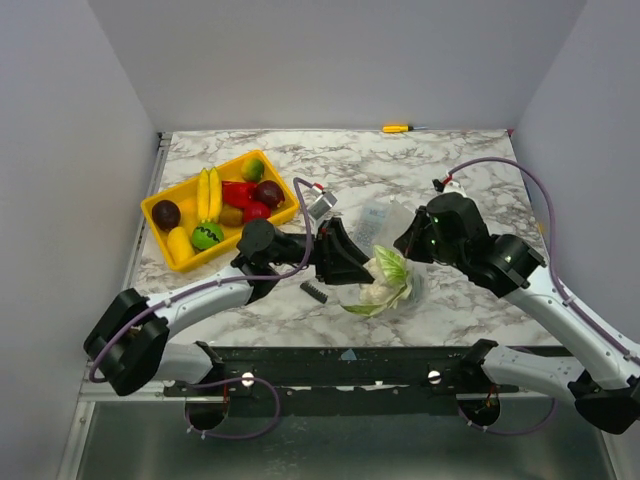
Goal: Place the food in the zip-top bag and seal the zipper
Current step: Place the fake vegetable in the zipper food storage bag.
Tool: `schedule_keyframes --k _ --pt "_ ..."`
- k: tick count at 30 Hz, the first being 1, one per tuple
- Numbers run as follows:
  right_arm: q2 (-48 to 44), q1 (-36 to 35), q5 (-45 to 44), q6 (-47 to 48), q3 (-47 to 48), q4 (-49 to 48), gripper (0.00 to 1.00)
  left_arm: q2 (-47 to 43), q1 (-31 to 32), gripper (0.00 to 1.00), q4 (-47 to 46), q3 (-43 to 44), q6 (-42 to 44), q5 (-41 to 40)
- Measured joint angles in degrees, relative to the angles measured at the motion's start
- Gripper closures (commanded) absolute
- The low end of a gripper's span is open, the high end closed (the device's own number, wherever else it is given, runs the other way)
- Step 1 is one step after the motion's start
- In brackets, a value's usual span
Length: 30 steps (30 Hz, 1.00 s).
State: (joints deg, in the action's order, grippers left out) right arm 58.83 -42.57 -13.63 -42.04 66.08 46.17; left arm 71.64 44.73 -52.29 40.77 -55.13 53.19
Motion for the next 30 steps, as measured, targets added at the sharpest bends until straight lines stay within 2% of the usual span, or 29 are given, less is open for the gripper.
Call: schedule_keyframes --k 6,18,22,30 --pt "-1.1 0.0 0.3 -0.9 0.0 -0.2 1.0 7.6 0.0 1.0 -9.4 -0.1 -5.0 -0.2" --pt "-2.5 0.1 1.7 -1.6 0.0 -0.2 1.0 7.3 -1.6 1.0 -9.6 -6.5 -4.6 -8.0" --pt "-2.5 0.1 3.1 -2.0 0.1 -0.3 1.0 5.1 -1.6 1.0 -3.7 -6.5 -2.8 -12.5" --pt "-2.7 0.2 5.6 -3.0 0.1 -1.5 1.0 -2.0 -0.8 1.0 21.5 -1.7 3.9 -27.8"
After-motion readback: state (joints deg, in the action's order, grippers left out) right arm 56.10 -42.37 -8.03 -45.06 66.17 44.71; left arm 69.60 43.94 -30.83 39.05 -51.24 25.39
